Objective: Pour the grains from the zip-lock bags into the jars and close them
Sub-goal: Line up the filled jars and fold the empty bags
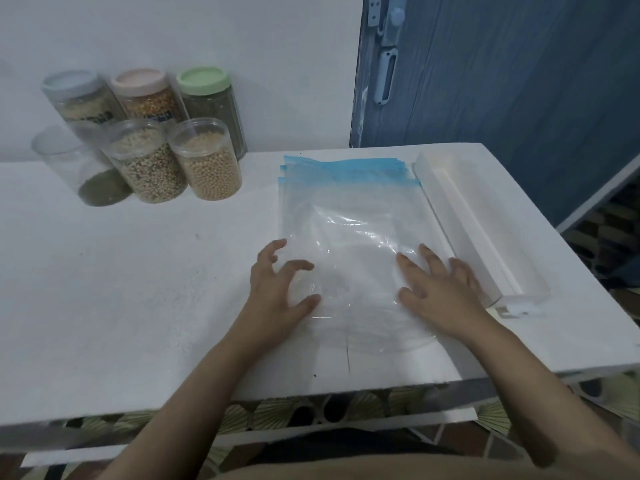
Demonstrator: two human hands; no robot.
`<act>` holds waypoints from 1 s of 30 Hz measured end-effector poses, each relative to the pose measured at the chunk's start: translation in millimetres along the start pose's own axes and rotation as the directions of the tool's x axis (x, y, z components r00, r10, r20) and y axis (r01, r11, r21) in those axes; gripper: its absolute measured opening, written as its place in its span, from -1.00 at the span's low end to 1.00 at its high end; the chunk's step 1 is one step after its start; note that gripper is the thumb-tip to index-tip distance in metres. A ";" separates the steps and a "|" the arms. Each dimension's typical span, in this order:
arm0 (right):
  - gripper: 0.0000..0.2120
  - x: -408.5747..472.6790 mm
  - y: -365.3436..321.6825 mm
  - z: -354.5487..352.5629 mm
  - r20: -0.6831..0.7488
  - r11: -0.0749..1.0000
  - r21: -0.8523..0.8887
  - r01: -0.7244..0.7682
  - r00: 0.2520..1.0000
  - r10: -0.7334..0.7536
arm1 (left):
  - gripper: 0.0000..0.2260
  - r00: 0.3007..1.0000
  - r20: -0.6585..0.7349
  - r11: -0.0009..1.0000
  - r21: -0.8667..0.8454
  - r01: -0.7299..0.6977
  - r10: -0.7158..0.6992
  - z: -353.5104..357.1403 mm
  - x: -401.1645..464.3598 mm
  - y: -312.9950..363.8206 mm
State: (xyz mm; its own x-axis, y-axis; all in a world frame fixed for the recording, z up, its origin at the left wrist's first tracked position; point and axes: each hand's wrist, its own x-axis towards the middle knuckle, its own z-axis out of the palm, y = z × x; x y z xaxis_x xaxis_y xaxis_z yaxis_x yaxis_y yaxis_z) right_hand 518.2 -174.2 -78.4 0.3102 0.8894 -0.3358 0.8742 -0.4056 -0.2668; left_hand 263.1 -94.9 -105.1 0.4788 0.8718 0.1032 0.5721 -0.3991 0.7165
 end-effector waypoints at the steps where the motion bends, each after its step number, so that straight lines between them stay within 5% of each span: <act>1: -0.37 -0.7 -1.5 -5.9 -0.030 0.998 0.062 0.005 1.000 -0.004 | -0.57 0.999 -0.026 0.993 -0.110 0.036 -0.039 -2.3 2.8 3.1; 5: -0.34 2.3 1.4 -20.2 -0.207 0.907 0.420 0.016 0.975 0.079 | -0.51 0.973 -0.070 0.859 -0.486 0.158 -0.219 -3.5 12.4 27.0; 9: -0.60 10.2 7.9 -24.4 -0.300 0.803 0.595 0.030 0.935 0.188 | -0.70 0.818 0.047 0.409 -0.848 0.336 -0.574 -10.6 30.2 31.6; 10: -0.65 12.9 7.9 -26.2 -0.308 0.802 0.597 0.023 0.930 0.202 | -0.72 0.804 0.070 0.417 -0.826 0.379 -0.591 -15.5 34.6 32.0; 14: -0.67 22.7 3.4 -34.9 -0.275 0.803 0.596 -0.027 0.932 0.236 | -0.84 0.839 -0.027 0.702 -0.563 0.437 -0.544 -22.2 45.0 24.4; 18: -0.54 26.3 0.9 -35.9 -0.235 0.835 0.550 -0.032 0.953 0.191 | -0.57 0.892 0.008 0.681 -0.643 0.350 -0.451 -21.0 36.9 21.6; 22: -0.36 23.3 5.4 -41.6 -0.143 0.681 0.733 0.002 0.978 0.150 | -0.34 0.951 0.037 0.673 -0.699 0.244 -0.307 -19.0 23.6 13.7; 25: -0.48 25.4 9.0 -38.2 -0.078 0.640 0.766 -0.055 0.981 0.179 | -0.38 0.933 0.035 0.736 -0.604 0.305 -0.358 -13.6 21.0 9.7; 30: -0.59 32.1 2.8 -34.4 -0.174 0.576 0.817 0.021 0.962 0.211 | -0.47 0.929 -0.105 0.845 -0.462 0.269 -0.354 -8.3 27.5 20.1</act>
State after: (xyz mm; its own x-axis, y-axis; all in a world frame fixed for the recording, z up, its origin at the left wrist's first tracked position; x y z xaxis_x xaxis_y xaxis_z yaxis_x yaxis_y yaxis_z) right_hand 543.4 -139.5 -58.8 0.5481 0.8063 -0.2223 0.2050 -0.3872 -0.8989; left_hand 282.2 -76.6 -82.2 0.1724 0.9813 -0.0851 0.3043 0.0291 0.9521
